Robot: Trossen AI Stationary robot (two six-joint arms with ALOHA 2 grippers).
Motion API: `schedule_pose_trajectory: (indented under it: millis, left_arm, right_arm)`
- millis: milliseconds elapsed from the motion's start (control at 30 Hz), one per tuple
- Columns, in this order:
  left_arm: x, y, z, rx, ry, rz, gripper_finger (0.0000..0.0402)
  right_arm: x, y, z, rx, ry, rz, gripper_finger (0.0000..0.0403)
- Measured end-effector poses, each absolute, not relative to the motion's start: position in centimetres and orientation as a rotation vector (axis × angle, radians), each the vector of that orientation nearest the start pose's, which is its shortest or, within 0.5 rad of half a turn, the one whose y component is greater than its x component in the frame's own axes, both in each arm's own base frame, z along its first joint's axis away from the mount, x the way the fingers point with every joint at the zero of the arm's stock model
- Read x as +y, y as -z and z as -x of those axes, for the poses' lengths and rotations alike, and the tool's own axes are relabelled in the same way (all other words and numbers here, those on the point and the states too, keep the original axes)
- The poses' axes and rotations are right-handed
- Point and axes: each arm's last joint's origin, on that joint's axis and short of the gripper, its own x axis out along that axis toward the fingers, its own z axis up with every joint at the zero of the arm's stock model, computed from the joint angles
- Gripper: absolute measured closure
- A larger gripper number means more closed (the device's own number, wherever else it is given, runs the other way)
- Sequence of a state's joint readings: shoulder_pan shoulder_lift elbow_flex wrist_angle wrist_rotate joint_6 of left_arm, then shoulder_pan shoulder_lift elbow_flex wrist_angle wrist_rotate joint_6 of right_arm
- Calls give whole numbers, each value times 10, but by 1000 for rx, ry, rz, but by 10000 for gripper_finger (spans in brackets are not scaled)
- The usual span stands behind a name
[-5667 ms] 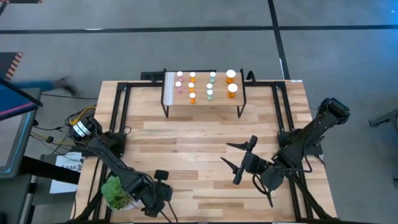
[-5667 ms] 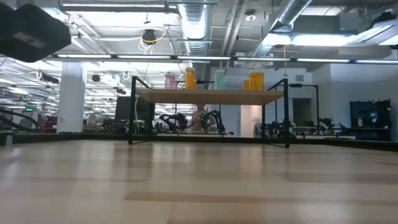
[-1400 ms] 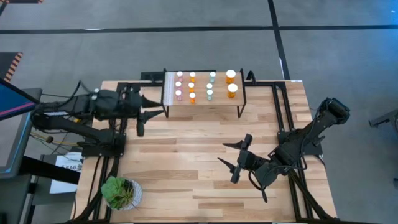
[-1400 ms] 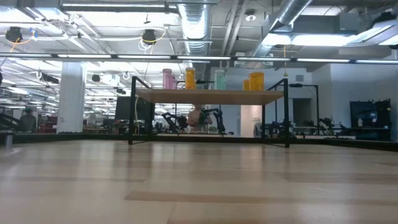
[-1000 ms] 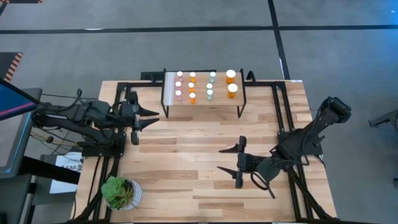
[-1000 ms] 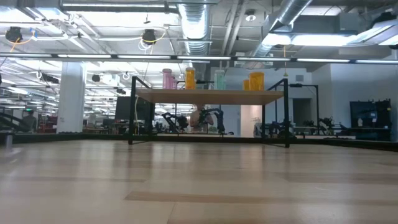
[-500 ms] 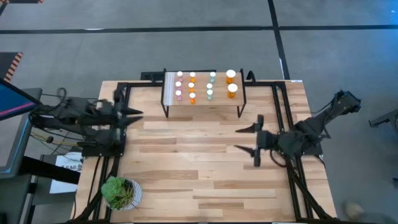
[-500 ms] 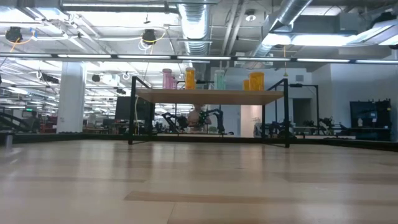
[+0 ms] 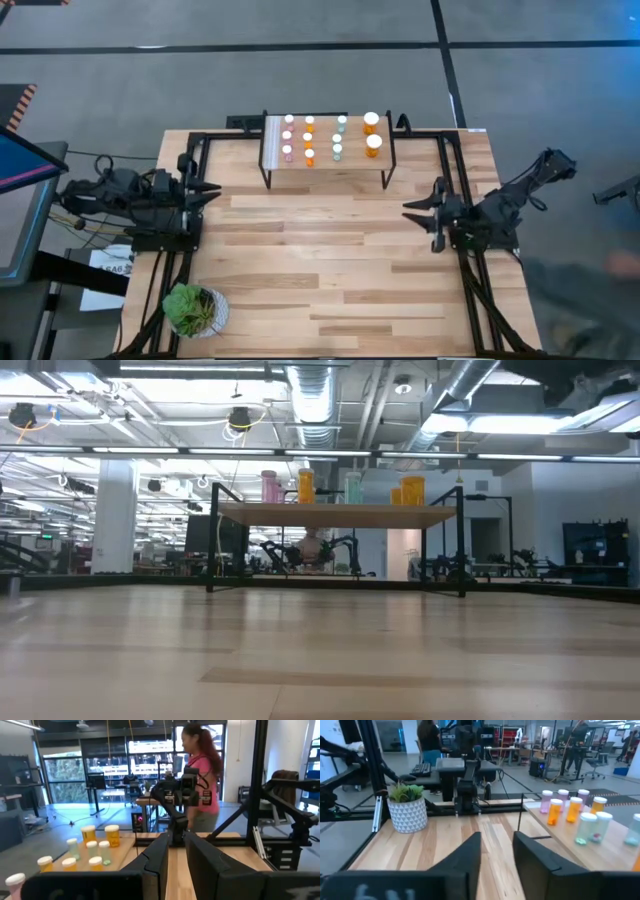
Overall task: Pick and place medicine bottles onto shelf by color
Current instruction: Return to Home Position
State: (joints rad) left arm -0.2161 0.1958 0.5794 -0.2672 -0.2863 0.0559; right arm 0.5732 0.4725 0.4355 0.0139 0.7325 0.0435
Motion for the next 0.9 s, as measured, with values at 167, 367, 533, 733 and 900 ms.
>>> schedule_pose_trajectory:
  millis: [167, 367, 533, 733, 900]
  left_arm:
    - [-4, -294, -58, -112, -71, -14, 347]
    - [-4, -273, -55, -118, -66, -5, 347]
    - [-4, -266, -50, -64, -21, -30, 347]
    - [-5, -255, -58, -58, -41, -12, 347]
    - [-10, -231, -75, -106, -11, 9, 347]
  right_arm:
    - [40, -258, -97, -30, 159, -37, 331]
    - [31, -246, -84, -80, 159, -20, 392]
    - [23, -247, -69, -168, 136, 19, 388]
    - [21, -245, -66, -175, 120, 104, 397]
    - [22, -230, -71, -125, 124, 130, 395]
